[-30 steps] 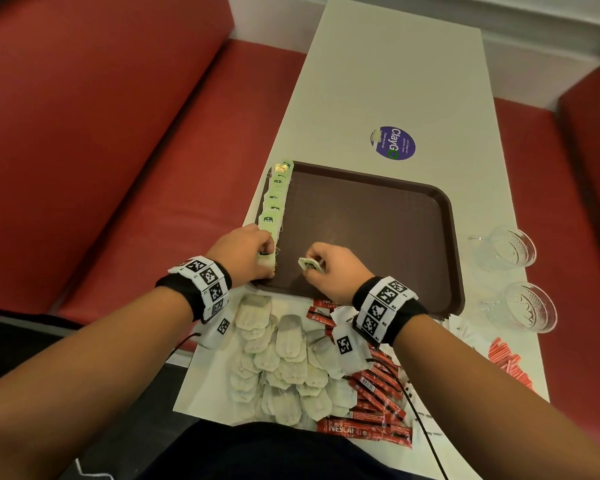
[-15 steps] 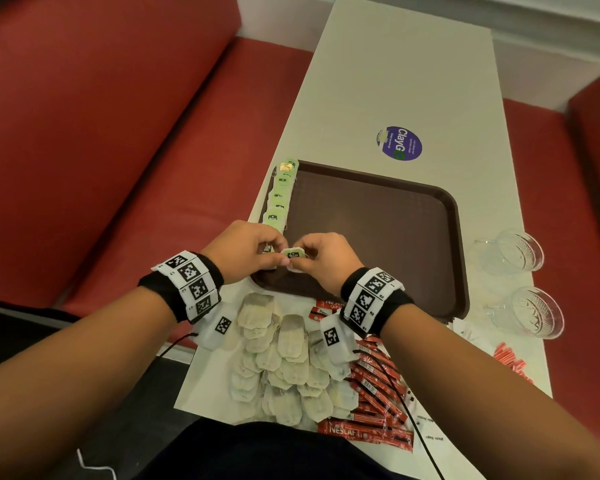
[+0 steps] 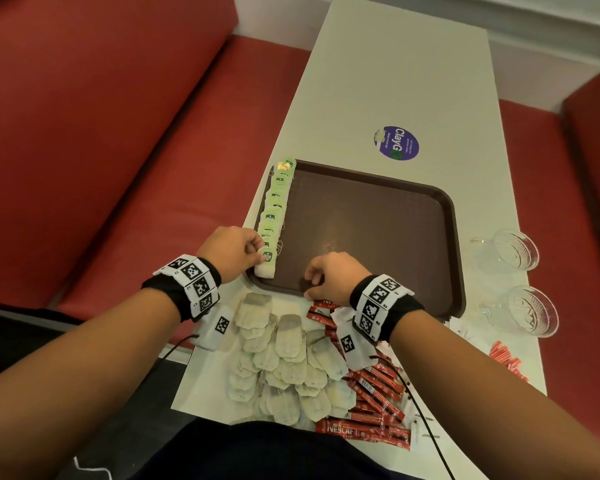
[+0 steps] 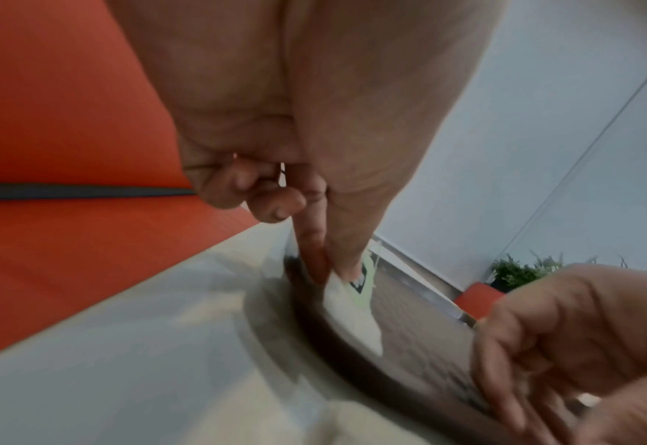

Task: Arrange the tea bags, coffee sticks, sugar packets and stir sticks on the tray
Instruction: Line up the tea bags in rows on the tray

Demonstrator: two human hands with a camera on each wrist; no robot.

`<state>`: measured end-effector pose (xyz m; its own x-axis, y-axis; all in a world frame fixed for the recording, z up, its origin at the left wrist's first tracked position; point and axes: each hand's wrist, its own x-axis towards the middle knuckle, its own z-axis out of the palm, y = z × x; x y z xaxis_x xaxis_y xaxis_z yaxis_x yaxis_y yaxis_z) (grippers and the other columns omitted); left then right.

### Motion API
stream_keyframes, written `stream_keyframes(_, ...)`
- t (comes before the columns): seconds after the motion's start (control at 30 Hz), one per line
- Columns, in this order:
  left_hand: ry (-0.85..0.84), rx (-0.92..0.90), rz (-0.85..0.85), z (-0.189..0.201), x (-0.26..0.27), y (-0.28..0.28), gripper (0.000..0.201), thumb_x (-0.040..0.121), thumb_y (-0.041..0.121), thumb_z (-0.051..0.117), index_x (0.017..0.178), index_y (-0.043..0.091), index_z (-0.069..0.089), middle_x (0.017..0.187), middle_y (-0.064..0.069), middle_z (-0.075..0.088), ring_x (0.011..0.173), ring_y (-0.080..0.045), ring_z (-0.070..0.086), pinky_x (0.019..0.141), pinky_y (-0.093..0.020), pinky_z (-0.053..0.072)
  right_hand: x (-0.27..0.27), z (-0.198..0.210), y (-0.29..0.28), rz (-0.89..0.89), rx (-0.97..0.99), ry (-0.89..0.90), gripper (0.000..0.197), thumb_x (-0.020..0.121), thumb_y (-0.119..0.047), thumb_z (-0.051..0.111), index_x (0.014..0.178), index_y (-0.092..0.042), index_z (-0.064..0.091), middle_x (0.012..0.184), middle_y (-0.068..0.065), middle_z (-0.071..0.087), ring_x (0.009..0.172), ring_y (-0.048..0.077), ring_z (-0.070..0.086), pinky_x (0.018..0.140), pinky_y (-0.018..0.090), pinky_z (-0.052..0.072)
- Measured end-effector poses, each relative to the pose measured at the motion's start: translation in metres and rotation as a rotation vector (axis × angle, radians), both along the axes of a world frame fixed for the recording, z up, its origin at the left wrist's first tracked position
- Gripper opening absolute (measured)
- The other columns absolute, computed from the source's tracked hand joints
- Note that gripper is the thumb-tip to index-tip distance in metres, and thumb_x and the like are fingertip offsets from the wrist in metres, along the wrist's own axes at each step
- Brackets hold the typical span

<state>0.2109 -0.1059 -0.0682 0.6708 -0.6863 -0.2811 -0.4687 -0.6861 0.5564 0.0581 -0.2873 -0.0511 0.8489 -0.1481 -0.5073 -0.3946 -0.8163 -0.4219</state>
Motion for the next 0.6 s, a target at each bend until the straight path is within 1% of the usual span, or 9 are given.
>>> stream_keyframes(0.07,-0.018,0.012,0.034,-0.001,0.002,-0.001,0.017,0.082,0.030,0.078,0.091,0.028,0.064,0.078,0.009,0.067,0.075,-0.011,0.061,0.069,-0.026,0.046,-0.004,0.001,0.000,0.028,-0.027,0.037,0.021,0.084,-0.031,0.076,0.103,-0.022,0.071,0.096,-0.006,0.070,0.088,0.015,0.065,0.083,0.030,0.054)
stream_keyframes(0.13,-0.073,0.042,0.053,0.001,0.002,-0.004,0.026,0.080,0.034,0.079,0.094,0.029,0.058,0.076,0.009,0.065,0.074,-0.012,0.061,0.069,-0.030,0.049,-0.007,0.001,0.002,0.024,-0.034,0.047,0.017,0.085,-0.030,0.075,0.099,-0.020,0.074,0.094,-0.004,0.073,0.087,0.016,0.067,0.084,0.031,0.055)
stream_keyframes(0.2,-0.147,0.090,0.042,0.005,-0.003,-0.009,0.029,0.083,0.041,0.074,0.095,0.029,0.051,0.075,0.006,0.063,0.076,-0.018,0.061,0.071,-0.034,0.052,-0.008,0.001,0.003,0.016,-0.040,0.045,0.016,0.085,-0.029,0.075,0.098,-0.020,0.075,0.093,-0.004,0.074,0.087,0.016,0.067,0.083,0.031,0.056)
stream_keyframes(0.3,-0.249,0.215,-0.054,0.011,-0.017,-0.021,0.036,0.087,0.053,0.064,0.097,0.023,0.048,0.080,0.000,0.059,0.079,-0.026,0.059,0.069,-0.036,0.050,-0.007,0.001,0.004,0.020,-0.049,0.051,0.018,0.085,-0.030,0.075,0.100,-0.020,0.076,0.094,-0.004,0.074,0.088,0.015,0.067,0.083,0.031,0.055)
stream_keyframes(0.4,-0.312,0.355,-0.123,0.010,-0.026,-0.031,0.050,0.086,0.061,0.061,0.105,0.017,0.047,0.088,-0.003,0.058,0.082,-0.029,0.060,0.067,-0.036,0.050,-0.007,0.003,0.004,0.027,-0.056,0.056,0.017,0.085,-0.031,0.075,0.099,-0.021,0.076,0.095,-0.004,0.073,0.088,0.016,0.066,0.083,0.031,0.055)
stream_keyframes(0.5,-0.307,0.413,-0.123,0.008,-0.026,-0.035,0.050,0.086,0.055,0.063,0.111,0.015,0.049,0.092,-0.005,0.058,0.081,-0.029,0.058,0.065,-0.034,0.047,-0.008,0.002,0.005,0.023,-0.053,0.061,0.017,0.086,-0.031,0.075,0.099,-0.021,0.075,0.094,-0.004,0.073,0.088,0.016,0.067,0.084,0.032,0.055)
stream_keyframes(0.6,-0.294,0.418,-0.130,0.010,-0.024,-0.035,0.045,0.086,0.050,0.064,0.112,0.016,0.050,0.097,-0.006,0.062,0.083,-0.029,0.059,0.068,-0.036,0.052,-0.009,0.002,0.005,0.017,-0.061,0.061,0.015,0.086,-0.030,0.074,0.099,-0.022,0.074,0.095,-0.004,0.073,0.089,0.017,0.067,0.083,0.031,0.055)
